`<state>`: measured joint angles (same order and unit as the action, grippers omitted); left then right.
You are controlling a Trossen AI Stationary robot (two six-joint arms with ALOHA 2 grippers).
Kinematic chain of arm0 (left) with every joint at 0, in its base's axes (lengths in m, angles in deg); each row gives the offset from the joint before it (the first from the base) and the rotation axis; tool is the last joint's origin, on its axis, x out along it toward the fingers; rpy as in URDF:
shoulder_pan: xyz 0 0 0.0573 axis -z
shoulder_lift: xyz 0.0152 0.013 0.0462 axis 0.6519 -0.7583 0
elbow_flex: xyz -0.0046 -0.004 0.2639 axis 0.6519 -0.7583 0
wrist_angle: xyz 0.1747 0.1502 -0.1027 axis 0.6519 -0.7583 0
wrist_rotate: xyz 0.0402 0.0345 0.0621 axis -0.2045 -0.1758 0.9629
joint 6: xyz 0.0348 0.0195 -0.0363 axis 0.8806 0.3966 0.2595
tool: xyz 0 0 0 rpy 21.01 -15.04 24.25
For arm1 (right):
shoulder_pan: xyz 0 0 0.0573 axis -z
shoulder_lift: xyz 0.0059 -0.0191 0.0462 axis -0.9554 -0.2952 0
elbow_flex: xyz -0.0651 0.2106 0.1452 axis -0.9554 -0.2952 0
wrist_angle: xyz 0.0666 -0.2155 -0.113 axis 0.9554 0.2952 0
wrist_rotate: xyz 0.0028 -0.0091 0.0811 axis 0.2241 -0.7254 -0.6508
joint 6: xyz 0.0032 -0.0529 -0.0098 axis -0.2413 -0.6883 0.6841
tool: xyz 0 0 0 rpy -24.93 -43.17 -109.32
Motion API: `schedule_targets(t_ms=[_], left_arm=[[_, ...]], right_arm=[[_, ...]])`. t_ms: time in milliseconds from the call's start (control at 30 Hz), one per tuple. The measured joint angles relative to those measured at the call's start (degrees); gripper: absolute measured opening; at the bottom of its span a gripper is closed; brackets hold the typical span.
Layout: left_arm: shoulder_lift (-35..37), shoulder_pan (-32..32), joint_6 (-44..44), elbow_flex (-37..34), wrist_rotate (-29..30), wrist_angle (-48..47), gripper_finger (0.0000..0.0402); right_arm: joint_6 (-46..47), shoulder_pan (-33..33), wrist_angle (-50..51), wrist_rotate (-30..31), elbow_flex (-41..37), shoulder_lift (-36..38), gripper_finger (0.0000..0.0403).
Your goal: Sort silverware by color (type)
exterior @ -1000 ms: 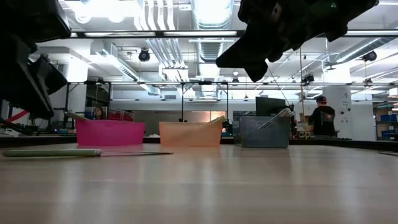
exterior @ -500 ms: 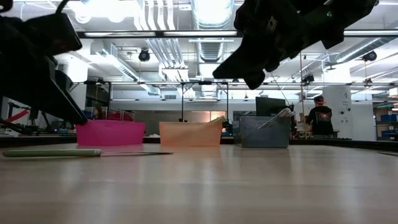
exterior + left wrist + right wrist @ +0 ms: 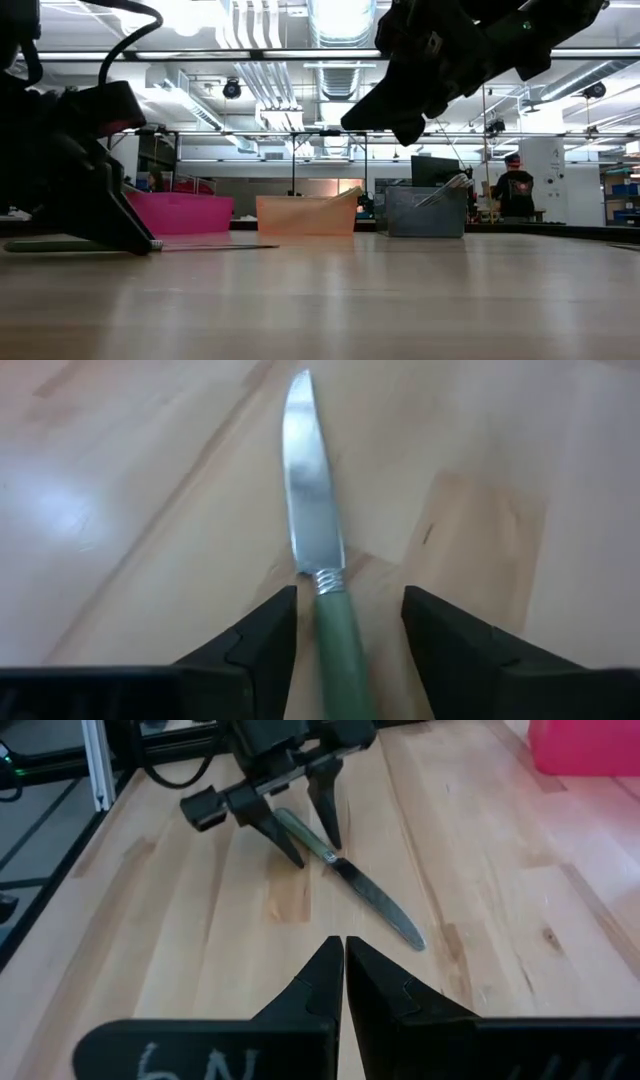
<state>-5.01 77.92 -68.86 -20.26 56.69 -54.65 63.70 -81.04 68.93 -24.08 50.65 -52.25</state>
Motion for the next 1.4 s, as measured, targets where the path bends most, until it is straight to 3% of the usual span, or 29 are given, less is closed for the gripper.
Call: schedule_targets(t_ms=[333, 633, 933, 1233, 1400], left_arm=[[-4.1, 0.0, -3.8, 0.2, 1.2, 3.4, 0.0140], [-3.9, 0.0, -7.8, 0.1, 1.5, 2.8, 0.0026], [-2.5, 0.0, -10.8, 0.6, 1.5, 2.5, 0.0025], [4.0, 0.0, -9.9, 0.5, 0.8, -2.5, 0.0025], [7.4, 0.0, -9.8, 0.5, 1.7, -5.5, 0.0003]], right_arm=[[0.0, 0.0, -0.3, 0.0, 0.0, 0.0, 0.0009], [-0.1, 0.0, -0.3, 0.0, 0.0, 0.0, 0.0009], [0.0, 0.0, 0.0, 0.0, 0.0, 0.0, 0.0009], [0.0, 0.0, 0.2, 0.0, 0.1, 0.0, 0.0009], [0.0, 0.0, 0.6, 0.0, 0.1, 0.0, 0.0009]])
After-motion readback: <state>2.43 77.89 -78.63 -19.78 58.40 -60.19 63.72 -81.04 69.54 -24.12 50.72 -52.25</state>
